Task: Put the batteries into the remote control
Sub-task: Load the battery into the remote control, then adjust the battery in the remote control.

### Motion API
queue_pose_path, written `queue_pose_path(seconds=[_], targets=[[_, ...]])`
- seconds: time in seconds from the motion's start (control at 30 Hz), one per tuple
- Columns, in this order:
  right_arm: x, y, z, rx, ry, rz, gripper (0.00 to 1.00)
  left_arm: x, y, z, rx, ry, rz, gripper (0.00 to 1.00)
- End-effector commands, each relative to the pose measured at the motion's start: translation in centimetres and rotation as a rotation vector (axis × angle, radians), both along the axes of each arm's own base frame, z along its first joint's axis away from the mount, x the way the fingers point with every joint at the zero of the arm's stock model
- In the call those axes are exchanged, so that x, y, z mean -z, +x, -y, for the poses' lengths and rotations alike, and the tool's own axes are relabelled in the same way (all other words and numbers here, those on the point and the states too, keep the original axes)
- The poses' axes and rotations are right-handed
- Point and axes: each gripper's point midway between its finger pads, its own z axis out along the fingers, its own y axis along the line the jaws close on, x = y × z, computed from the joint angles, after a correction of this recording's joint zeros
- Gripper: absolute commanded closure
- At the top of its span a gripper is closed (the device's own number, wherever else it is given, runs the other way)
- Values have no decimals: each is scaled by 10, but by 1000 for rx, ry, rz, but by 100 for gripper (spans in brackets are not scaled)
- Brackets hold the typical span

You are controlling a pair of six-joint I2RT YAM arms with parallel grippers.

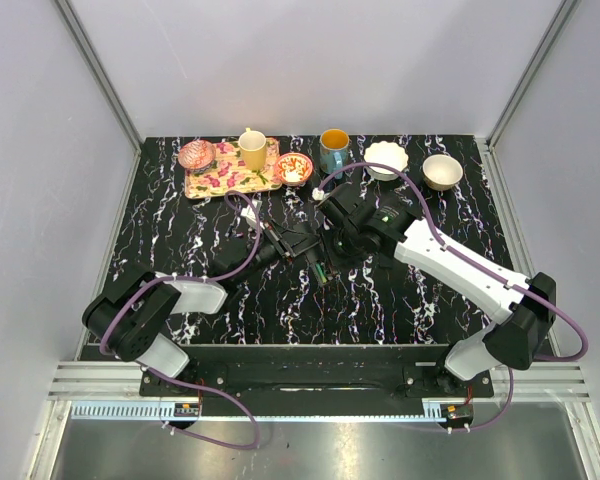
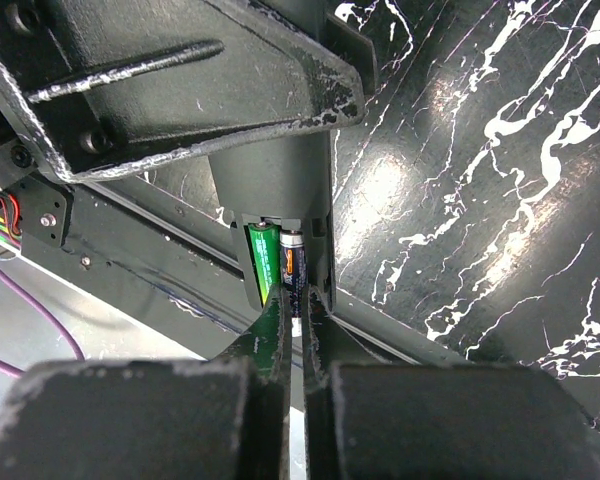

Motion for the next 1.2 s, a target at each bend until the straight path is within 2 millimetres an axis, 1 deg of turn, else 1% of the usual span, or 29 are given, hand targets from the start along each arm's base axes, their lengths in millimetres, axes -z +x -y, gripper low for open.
queue_pose_path(seconds=[0.0,0.2,0.37,0.43,0.77,0.9,1.07,1.17], targets=[[-3,38,0,70,-21,153,97,-65,-36,9,137,-186,151,100],[-6,35,3,65,-16,151,84,-62,-35,9,129,-177,148,100],[-7,30,4,58,-19,136,77,-62,-34,9,127,-177,151,100],[-8,28,5,49,-18,133,71,-63,-34,9,125,-177,154,100],[-19,25,6,52,2,135,61,-61,-35,8,121,-171,155,100],[-29,26,4,58,28,150,55,-59,-34,8,117,-167,151,100],[-41,26,2,68,57,162,52,-57,-35,7,116,-160,152,100],[-58,26,0,82,104,184,49,-55,-35,7,112,-156,148,100]])
